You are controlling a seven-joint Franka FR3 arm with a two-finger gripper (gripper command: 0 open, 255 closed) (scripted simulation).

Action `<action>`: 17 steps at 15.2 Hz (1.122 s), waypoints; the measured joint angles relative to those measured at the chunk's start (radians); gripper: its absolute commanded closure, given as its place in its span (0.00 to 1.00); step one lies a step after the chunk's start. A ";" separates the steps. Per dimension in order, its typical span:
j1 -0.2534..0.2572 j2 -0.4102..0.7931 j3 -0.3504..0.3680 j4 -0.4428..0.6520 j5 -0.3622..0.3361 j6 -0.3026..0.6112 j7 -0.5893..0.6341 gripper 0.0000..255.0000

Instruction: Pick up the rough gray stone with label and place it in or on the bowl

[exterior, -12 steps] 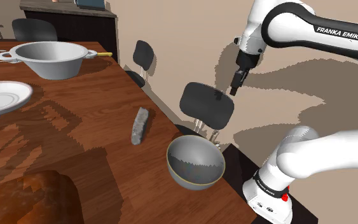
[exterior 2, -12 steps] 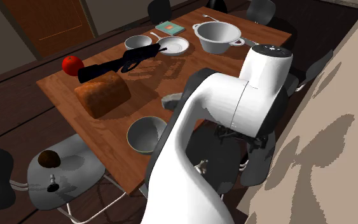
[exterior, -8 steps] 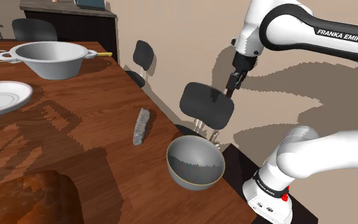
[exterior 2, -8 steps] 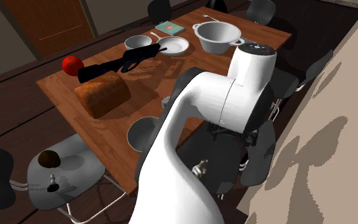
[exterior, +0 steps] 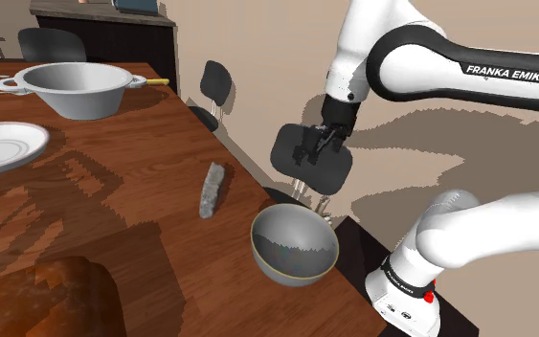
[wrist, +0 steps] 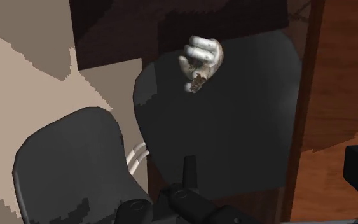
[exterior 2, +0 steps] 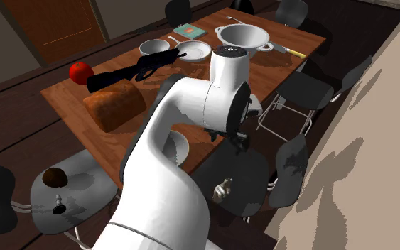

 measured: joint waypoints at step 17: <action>-0.227 0.532 0.551 0.356 -0.087 0.227 0.886 0.00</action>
